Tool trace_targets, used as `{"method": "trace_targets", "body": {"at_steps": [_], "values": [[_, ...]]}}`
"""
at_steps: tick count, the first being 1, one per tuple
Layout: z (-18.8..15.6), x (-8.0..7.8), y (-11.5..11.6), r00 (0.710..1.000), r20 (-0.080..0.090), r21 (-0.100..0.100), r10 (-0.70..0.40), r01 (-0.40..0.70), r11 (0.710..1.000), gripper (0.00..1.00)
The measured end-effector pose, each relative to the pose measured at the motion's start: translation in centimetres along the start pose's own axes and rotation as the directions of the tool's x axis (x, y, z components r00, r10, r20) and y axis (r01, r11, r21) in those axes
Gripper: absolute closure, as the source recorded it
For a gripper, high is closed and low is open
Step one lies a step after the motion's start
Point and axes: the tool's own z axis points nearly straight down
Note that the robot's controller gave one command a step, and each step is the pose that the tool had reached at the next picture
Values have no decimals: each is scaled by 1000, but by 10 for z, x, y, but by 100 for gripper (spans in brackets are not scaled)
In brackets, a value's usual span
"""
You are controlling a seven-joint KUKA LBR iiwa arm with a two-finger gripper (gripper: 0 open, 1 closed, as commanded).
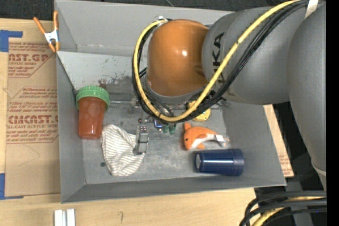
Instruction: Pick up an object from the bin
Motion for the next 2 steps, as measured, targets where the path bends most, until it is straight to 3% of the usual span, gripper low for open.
{"method": "trace_targets", "body": {"at_steps": [1, 2], "values": [[-5, -2, -1, 1000, 8, -1, 1, -1, 1000, 0], [46, 1, 0, 1000, 14, -3, -19, 19, 1000, 0]]}}
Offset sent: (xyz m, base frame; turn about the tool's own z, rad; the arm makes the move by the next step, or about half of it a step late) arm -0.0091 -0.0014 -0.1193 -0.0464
